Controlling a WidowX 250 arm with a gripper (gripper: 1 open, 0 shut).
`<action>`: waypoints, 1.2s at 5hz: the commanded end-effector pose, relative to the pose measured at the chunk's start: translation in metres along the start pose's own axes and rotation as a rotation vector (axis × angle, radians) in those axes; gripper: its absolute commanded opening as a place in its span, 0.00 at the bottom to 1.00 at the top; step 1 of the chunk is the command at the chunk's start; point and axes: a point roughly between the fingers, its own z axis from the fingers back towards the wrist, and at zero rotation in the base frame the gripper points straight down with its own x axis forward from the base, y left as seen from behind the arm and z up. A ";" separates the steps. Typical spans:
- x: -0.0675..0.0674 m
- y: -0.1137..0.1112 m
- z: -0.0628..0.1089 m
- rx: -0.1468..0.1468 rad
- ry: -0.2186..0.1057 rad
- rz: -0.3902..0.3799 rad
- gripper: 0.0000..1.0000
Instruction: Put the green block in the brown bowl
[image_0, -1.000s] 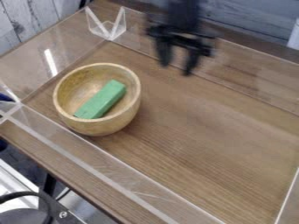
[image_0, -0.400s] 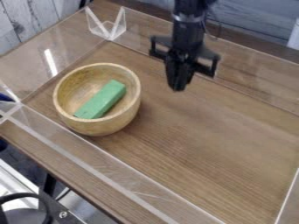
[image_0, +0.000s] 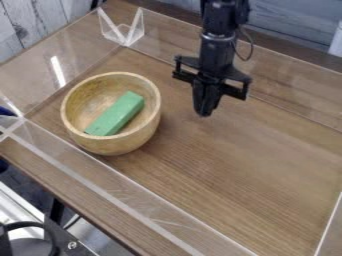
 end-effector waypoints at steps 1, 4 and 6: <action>0.009 -0.003 0.024 0.005 -0.061 -0.005 1.00; 0.000 -0.020 0.045 -0.009 -0.047 -0.002 1.00; -0.035 -0.036 0.088 0.050 -0.182 -0.090 1.00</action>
